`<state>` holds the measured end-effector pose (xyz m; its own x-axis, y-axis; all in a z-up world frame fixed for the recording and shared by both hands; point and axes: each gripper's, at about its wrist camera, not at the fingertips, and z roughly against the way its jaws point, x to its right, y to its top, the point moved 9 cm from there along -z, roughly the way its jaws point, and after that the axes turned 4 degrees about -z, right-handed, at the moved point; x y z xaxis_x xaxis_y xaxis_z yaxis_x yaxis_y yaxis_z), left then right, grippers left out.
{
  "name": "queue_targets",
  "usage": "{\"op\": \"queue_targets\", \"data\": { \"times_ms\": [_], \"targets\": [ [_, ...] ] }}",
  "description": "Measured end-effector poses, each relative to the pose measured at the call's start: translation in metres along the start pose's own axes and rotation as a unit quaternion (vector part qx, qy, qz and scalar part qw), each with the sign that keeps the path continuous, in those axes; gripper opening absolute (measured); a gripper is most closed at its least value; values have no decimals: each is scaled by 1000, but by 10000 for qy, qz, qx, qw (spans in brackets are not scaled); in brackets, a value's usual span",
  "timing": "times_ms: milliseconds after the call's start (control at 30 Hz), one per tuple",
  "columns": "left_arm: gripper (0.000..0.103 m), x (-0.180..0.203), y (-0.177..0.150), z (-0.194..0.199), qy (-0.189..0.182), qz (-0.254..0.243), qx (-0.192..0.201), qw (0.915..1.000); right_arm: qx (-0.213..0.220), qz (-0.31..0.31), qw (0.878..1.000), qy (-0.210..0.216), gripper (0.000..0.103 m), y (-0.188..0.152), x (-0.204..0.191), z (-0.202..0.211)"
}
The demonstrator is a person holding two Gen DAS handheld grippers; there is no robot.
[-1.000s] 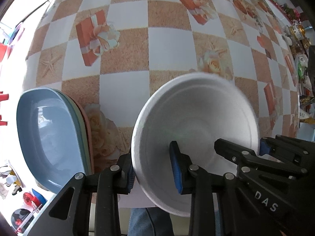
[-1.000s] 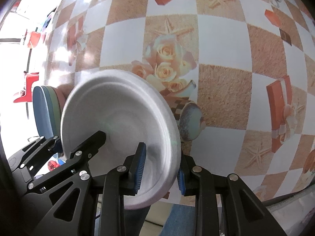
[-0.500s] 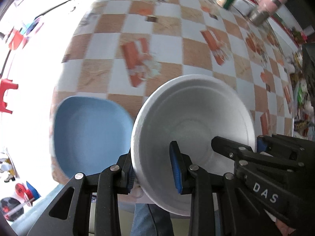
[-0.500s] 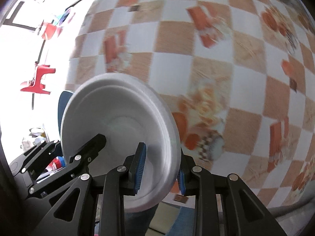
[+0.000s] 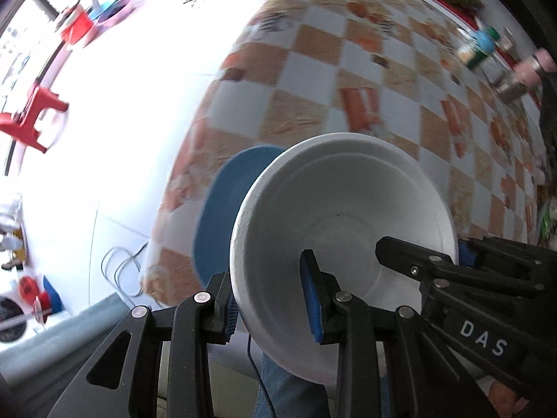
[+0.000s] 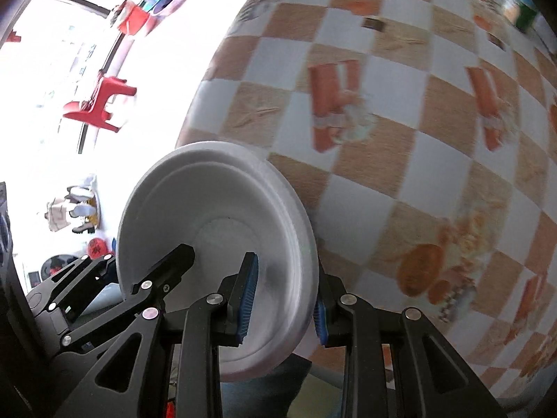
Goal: Organize plates and bowls
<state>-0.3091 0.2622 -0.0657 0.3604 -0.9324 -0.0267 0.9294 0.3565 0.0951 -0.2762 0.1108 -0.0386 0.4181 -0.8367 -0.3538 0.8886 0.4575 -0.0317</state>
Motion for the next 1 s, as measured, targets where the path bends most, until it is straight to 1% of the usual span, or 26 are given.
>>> {"op": "queue_targets", "data": {
  "times_ms": [133, 433, 600, 733, 833, 867, 900, 933, 967, 1000],
  "targets": [
    [34, -14, -3, -7, 71, 141, -47, 9999, -101, 120, 9999, -8, 31, 2, -16, -12],
    [33, -26, -7, -27, 58, 342, -173, 9992, -284, 209, 9993, -132, 31, 10, -26, -40],
    [33, -31, -7, -37, 70, 416, -203, 9989, -274, 279, 9990, -216, 31, 9, -34, -48],
    [38, -36, -10, -44, 124, 457, -224, 9986, -244, 422, 9984, -283, 32, 9, -40, -52],
    [43, -36, -12, -43, -34, 532, -231, 9983, -200, 506, 9982, -271, 32, 8, -44, -47],
    [47, -36, -12, -42, -34, 515, -232, 9984, -169, 523, 9980, -309, 35, 9, -44, -43],
    [51, -34, -12, -41, -67, 486, -234, 9985, -146, 525, 9980, -316, 46, 11, -43, -41],
    [69, -32, -12, -39, -23, 441, -217, 9988, -120, 501, 9986, -157, 53, 11, -45, -38],
    [81, -32, -11, -37, 110, 431, -169, 9989, -116, 460, 9989, 17, 64, 11, -48, -35],
    [81, -34, -10, -34, 220, 411, -92, 9989, -68, 467, 9989, 4, 71, 11, -49, -30]
  ]
}}
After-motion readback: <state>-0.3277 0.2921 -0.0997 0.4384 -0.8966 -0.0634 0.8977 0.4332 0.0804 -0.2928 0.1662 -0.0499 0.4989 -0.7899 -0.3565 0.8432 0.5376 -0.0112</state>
